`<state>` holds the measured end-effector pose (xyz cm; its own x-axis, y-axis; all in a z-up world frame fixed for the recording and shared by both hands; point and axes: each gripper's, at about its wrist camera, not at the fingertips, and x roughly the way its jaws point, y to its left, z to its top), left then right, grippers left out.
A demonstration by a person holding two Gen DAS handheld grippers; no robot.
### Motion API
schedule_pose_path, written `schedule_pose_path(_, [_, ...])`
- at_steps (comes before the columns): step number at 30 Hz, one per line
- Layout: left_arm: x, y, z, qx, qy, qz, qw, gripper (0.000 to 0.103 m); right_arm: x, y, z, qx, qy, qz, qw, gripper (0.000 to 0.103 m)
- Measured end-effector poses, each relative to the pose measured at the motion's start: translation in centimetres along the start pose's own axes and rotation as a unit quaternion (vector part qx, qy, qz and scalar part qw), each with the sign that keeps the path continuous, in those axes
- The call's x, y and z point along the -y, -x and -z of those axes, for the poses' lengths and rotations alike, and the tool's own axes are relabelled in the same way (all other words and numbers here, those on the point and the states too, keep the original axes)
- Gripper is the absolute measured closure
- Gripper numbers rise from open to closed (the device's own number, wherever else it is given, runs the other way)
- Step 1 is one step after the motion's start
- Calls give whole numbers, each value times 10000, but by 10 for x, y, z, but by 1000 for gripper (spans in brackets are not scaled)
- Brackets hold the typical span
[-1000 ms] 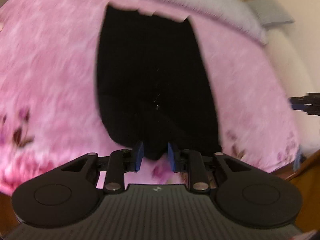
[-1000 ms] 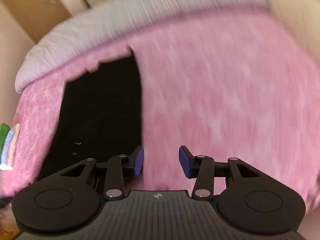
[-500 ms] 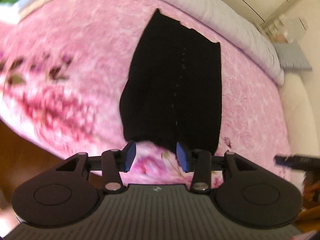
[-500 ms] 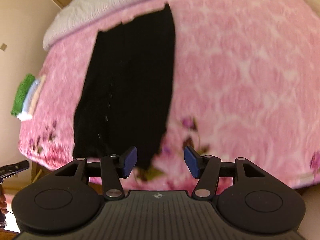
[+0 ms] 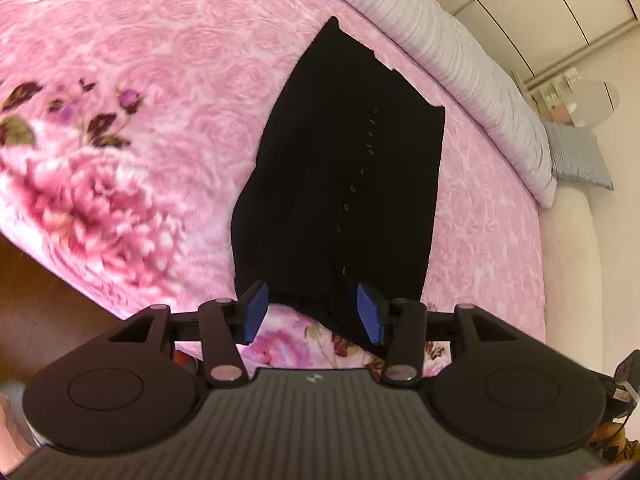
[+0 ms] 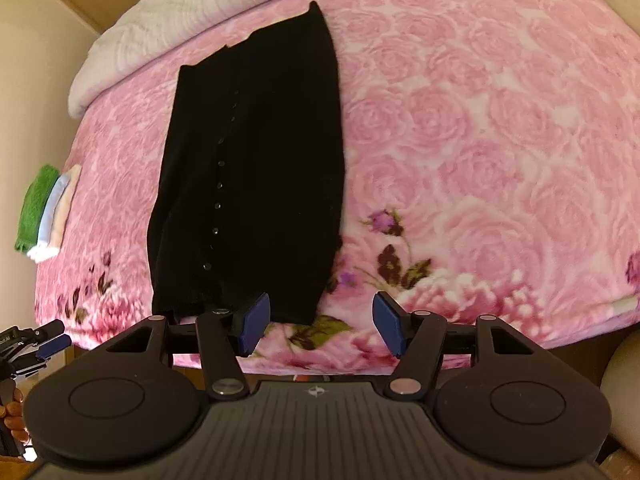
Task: Fold clothes
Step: 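Lower the black garment flat onto the bed and open both grippers, then grasp the garment hem with the left gripper while the right gripper grasps it too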
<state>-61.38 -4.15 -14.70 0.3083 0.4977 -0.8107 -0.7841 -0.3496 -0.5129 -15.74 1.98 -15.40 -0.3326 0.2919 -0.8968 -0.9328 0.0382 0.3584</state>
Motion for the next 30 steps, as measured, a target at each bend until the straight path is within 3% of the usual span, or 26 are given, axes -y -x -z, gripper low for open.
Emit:
schedule_pose_path(6, [-33, -23, -34, -490, -213, -107, 9985, 55, -34, -33, 17, -103, -498, 78, 9987, 40])
schedule_pose_path(11, [-61, -54, -38, -881, -158, -161, 9959, 54, -47, -66, 42, -347, -810, 249, 9958, 38])
schedule_pose_path(14, [-81, -74, -30, -1002, 287, -103, 9945, 54, -46, -82, 53, -500, -945, 363, 9936, 38])
schedule_pose_path(17, [-102, -95, -16, -1023, 1032, 42, 9894, 54, -40, -96, 58, -549, -1100, 441, 9914, 38])
schedule_pose_path(19, [-118, -110, -4, -979, 1765, 221, 9792, 53, -29, -108, 57, -510, -1309, 405, 9893, 38])
schedule_pose_path(22, [-136, -127, 16, -773, 2985, 538, 9497, 52, -9, -125, 52, -390, -1709, 306, 9840, 38])
schedule_pose_path(24, [-142, -137, 27, -617, 3540, 692, 9307, 47, 5, -136, 48, -256, -1995, 209, 9793, 37])
schedule_pose_path(26, [-143, -150, 38, -516, 3927, 774, 9149, 46, 18, -144, 46, -72, -2259, 86, 9741, 37])
schedule_pose_path(30, [-142, -170, 57, -382, 4387, 903, 8932, 46, 45, -168, 49, 123, -2805, -245, 9595, 37])
